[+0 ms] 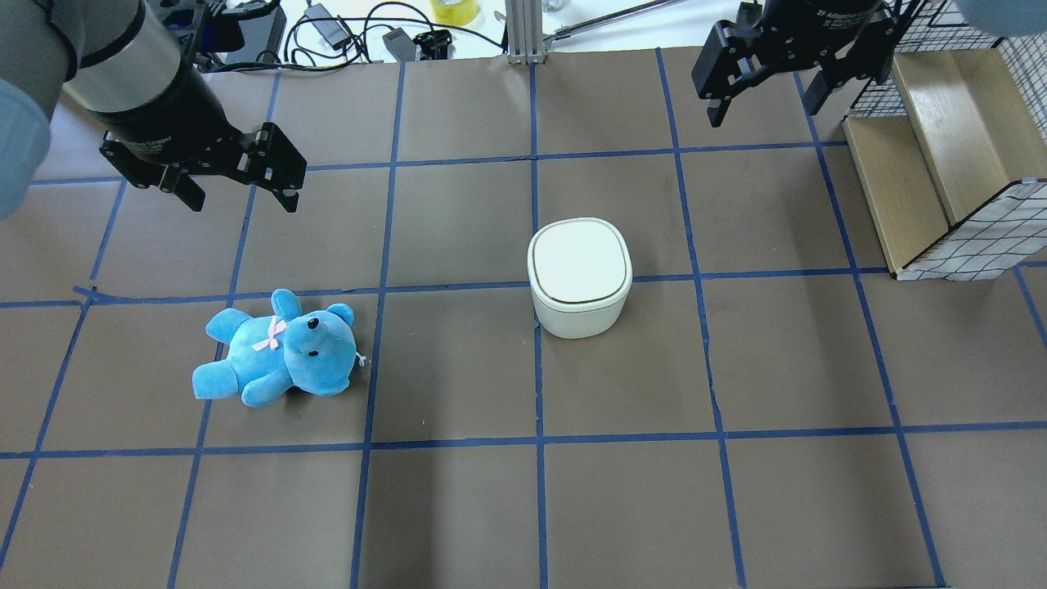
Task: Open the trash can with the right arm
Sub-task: 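Move the right gripper over the white trash can lid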
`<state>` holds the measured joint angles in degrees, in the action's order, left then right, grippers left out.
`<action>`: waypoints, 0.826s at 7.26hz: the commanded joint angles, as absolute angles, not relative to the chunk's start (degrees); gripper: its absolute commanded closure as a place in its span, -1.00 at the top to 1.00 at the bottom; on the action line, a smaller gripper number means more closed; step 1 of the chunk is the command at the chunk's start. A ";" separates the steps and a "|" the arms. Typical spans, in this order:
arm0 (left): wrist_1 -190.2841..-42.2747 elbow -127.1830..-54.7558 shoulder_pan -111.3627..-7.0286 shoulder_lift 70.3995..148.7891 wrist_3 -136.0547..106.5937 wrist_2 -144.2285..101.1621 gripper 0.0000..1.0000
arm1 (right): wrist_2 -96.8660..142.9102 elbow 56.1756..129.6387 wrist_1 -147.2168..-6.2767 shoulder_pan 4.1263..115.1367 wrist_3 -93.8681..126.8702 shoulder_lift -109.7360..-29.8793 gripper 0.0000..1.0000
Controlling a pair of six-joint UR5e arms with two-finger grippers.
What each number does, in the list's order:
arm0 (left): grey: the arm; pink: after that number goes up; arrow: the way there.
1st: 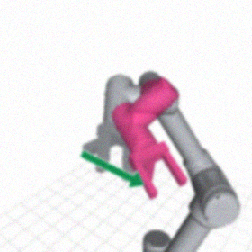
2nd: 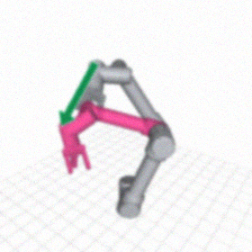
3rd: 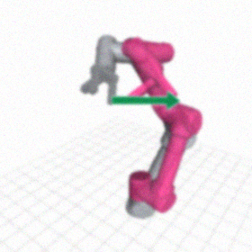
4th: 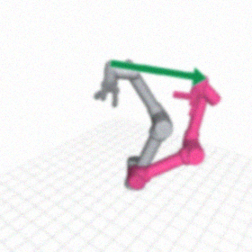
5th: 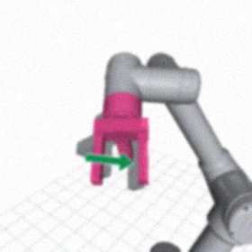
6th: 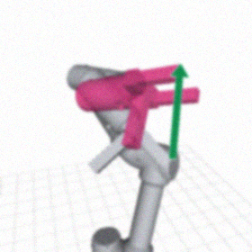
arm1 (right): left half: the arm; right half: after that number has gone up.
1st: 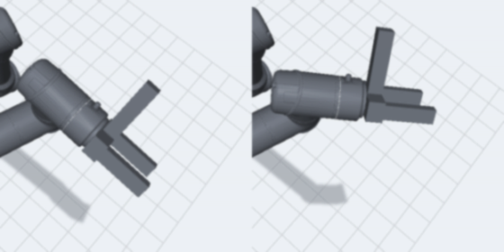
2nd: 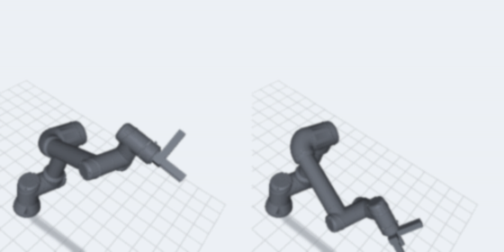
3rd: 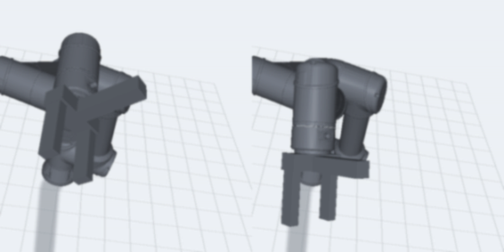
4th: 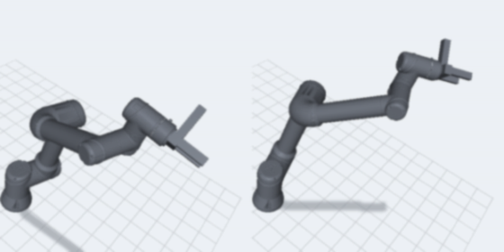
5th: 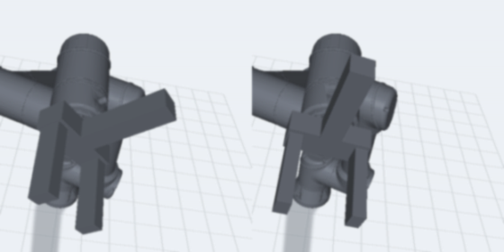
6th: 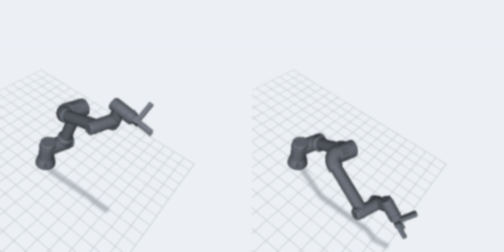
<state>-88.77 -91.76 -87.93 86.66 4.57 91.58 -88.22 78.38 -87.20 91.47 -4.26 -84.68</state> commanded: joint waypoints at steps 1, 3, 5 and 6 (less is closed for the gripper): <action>-88.77 -91.76 -87.89 86.66 4.57 91.58 1.00 | -83.89 78.40 -88.77 94.72 5.11 -84.38 0.50; -88.77 -91.76 -87.89 86.66 4.57 91.58 1.00 | -83.32 79.36 -89.03 103.49 14.90 -83.15 -0.55; -88.77 -91.76 -87.89 86.66 4.57 91.58 1.00 | -83.06 83.21 -89.38 108.35 18.79 -83.06 -1.00; -88.68 -91.76 -87.89 86.66 4.57 91.58 1.00 | -83.14 85.32 -89.38 108.63 18.81 -83.06 -1.00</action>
<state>-88.73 -91.76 -87.89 86.66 4.57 91.58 -83.15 82.75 -89.31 107.25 17.72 -83.11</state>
